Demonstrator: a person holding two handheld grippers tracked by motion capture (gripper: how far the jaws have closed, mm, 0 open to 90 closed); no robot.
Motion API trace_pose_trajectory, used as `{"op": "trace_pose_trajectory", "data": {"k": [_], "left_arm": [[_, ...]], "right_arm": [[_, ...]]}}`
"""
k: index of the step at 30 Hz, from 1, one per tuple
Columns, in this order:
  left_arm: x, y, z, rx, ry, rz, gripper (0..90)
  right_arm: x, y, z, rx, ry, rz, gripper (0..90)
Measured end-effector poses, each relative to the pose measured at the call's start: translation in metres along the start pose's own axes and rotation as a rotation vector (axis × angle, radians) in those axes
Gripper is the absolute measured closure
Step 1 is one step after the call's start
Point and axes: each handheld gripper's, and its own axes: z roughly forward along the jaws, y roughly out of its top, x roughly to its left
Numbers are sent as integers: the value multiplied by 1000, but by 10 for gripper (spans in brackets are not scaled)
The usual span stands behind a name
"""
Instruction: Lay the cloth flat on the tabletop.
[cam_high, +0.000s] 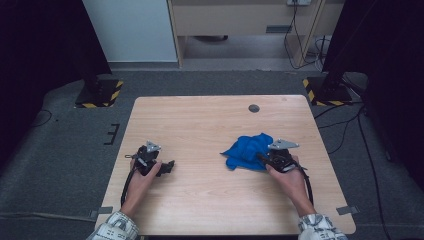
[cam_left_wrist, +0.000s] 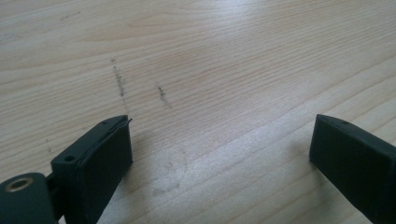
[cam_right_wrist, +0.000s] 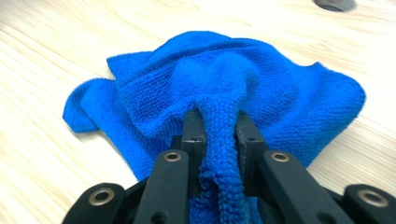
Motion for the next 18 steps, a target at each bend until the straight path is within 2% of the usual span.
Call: {"op": "trace_pose_trajectory", "data": {"k": [3,5,6,7,8,10,11,15,16,18], "left_arm": [[-2,1,-2,-9,-6,2,57],[-5,3,-6,-32,-19,2,59],[-5,3,-6,-32,-19,2,61],[-7,5,-9,-48,-31,1,62],[-7,5,-9,-48,-31,1,63],[-9,6,-10,-53,-43,7,66],[-12,6,-9,-59,-56,13,69],[-19,9,-9,-58,-84,38,74],[-20,10,-9,-61,-86,41,75],[-22,10,-9,-65,-94,44,75]], "right_arm": [[8,5,4,-5,19,-7,787],[23,15,10,-21,48,-14,787],[23,15,10,-21,48,-14,787],[33,22,14,-34,65,-10,787],[33,22,14,-34,65,-10,787],[44,29,18,-41,78,-16,786],[54,34,22,-44,92,-15,785],[74,40,29,-36,104,-28,776],[80,40,30,-41,98,-55,769],[91,41,33,-43,111,-73,760]]}}
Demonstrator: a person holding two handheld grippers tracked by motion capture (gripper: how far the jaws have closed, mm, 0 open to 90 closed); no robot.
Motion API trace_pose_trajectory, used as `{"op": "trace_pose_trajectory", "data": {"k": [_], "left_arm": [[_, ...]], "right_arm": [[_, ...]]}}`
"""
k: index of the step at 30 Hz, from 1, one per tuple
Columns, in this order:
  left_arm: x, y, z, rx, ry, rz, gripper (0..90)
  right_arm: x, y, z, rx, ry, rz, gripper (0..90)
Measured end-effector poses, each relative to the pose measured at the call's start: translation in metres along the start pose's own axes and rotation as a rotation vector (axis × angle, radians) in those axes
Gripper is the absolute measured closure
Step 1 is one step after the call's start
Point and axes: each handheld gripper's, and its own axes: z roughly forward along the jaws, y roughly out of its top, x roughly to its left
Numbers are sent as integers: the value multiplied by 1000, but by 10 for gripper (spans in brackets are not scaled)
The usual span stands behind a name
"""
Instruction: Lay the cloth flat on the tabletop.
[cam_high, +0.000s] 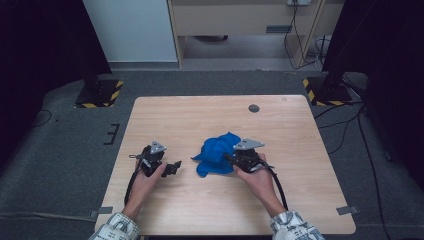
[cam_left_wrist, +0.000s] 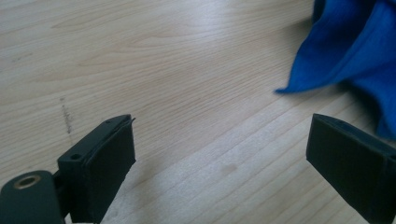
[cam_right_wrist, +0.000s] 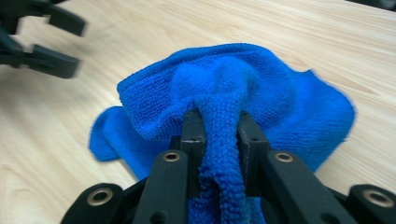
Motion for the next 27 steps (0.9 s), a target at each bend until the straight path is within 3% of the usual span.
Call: {"op": "trace_pose_trajectory", "data": {"k": [3,8,9,12,14,15,22,24,27], "left_arm": [[-2,0,1,-1,-7,9,75],[-1,-1,3,4,-24,8,78],[-2,-1,4,11,-31,10,79],[-4,-1,3,6,-38,19,79],[-5,0,3,2,-40,22,79],[-5,0,2,-4,-40,29,79],[-5,0,4,-6,-41,39,81],[-6,1,5,-6,-38,36,84],[-9,3,8,-6,-35,64,107]], "right_arm": [[11,0,6,25,-8,-14,752],[15,-5,11,46,-9,-14,696],[15,-7,10,58,-7,-4,563],[12,-7,4,78,-3,-15,406],[10,-6,1,77,-2,-20,367],[7,-4,-6,70,-10,-25,260],[-6,6,-22,19,-14,-2,216],[-11,8,-25,10,-31,-8,250],[-27,11,-18,23,-83,-1,375]]}}
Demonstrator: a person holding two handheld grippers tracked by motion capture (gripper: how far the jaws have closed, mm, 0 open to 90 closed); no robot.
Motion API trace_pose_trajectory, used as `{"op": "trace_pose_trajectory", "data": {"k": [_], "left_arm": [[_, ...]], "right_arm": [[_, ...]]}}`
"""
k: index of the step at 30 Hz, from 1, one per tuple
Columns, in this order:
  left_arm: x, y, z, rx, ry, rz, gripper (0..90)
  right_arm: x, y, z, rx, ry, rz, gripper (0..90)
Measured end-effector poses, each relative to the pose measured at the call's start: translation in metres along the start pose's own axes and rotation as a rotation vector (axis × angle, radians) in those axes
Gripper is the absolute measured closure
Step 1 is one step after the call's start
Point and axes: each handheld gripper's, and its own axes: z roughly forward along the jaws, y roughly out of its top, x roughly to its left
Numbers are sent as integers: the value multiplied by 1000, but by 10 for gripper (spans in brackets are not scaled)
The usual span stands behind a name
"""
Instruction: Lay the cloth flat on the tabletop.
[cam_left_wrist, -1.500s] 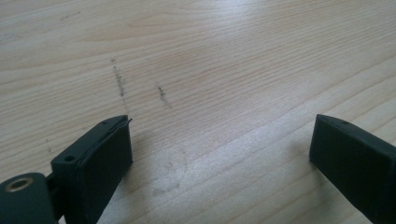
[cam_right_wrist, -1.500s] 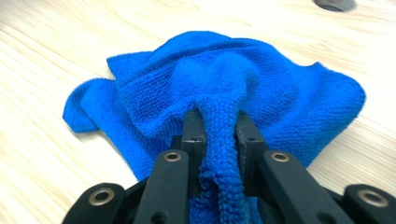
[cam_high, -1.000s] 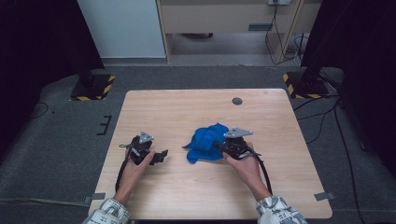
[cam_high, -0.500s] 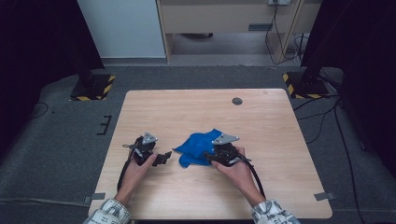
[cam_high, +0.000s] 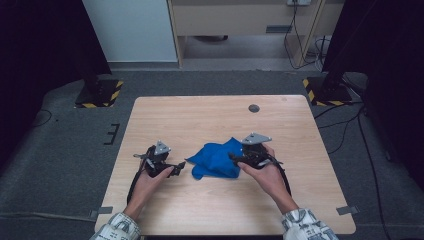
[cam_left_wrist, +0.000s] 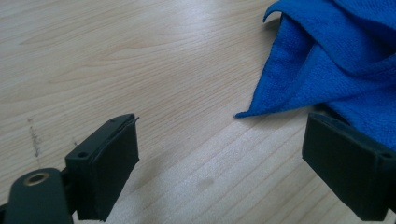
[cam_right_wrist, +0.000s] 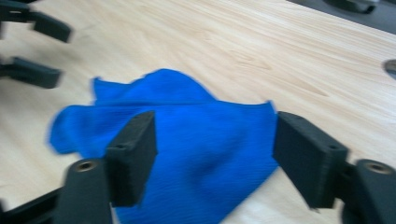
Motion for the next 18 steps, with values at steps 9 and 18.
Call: {"op": "trace_pose_trajectory", "data": {"k": [9,18], "left_arm": [[-5,4,9,2,17,57,161],[-4,4,8,6,19,49,213]], "right_arm": [[-31,10,42,46,-63,14,607],[-46,10,74,114,-49,72,531]]}}
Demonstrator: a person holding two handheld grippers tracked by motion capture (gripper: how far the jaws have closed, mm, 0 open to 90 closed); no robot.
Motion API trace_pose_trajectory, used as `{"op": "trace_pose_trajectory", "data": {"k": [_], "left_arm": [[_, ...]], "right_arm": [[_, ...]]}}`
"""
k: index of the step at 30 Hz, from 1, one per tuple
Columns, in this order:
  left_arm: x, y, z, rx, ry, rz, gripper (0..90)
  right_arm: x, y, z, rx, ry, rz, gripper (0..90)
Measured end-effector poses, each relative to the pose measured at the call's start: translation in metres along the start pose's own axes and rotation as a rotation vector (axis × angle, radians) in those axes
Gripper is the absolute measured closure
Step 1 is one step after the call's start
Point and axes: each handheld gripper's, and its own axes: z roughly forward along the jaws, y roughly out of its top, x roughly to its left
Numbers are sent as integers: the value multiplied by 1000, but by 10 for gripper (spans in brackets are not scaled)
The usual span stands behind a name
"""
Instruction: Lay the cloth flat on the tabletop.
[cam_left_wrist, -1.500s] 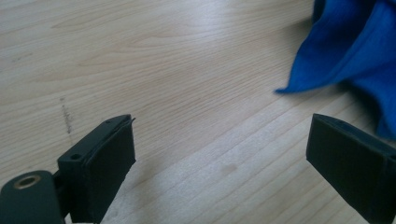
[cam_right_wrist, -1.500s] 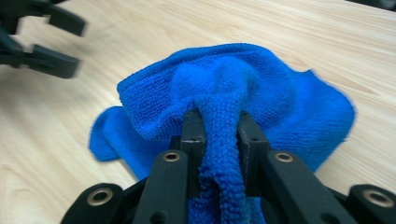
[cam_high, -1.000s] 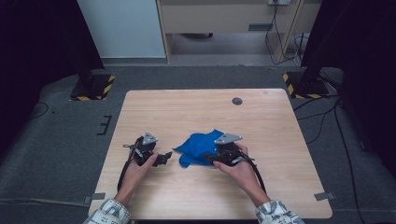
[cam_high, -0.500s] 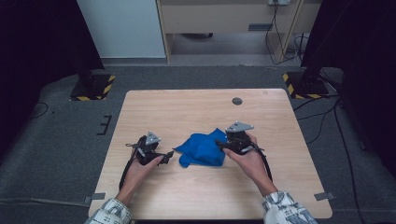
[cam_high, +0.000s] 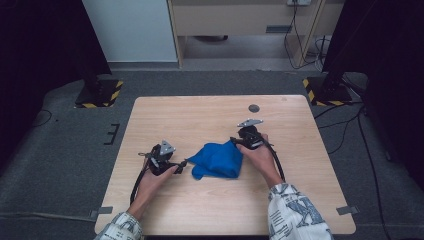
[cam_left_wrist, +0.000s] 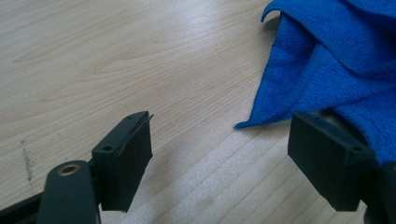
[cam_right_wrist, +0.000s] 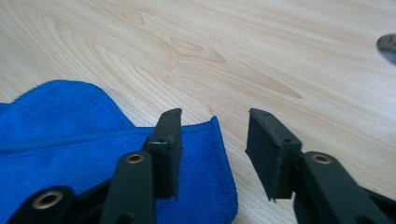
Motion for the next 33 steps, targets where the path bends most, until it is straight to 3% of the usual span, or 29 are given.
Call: {"op": "trace_pose_trajectory", "data": {"k": [10,15,16,17,18,19,20,23,27,33], "left_arm": [[0,0,0,8,6,-10,231],[1,0,-1,2,6,-15,239],[1,0,-1,1,9,-17,245],[1,0,-1,2,11,-17,245],[1,0,-1,1,10,-18,262],[1,0,-1,1,12,-18,262],[1,0,-2,-5,11,-18,269],[2,1,-3,-9,13,-17,288],[5,0,-5,-14,13,-29,323],[9,-1,-8,-24,18,-38,445]], "right_arm": [[-5,-1,19,47,14,22,436],[-3,-2,26,82,13,6,520],[-1,-3,26,83,19,-2,596],[-1,-3,26,83,19,-2,596],[-1,-3,25,81,40,1,702],[-1,-3,25,81,40,1,702],[1,-3,24,80,54,-9,799],[2,-2,21,53,66,-10,886],[3,1,11,10,85,-11,892],[6,2,-2,-29,108,-17,892]]}}
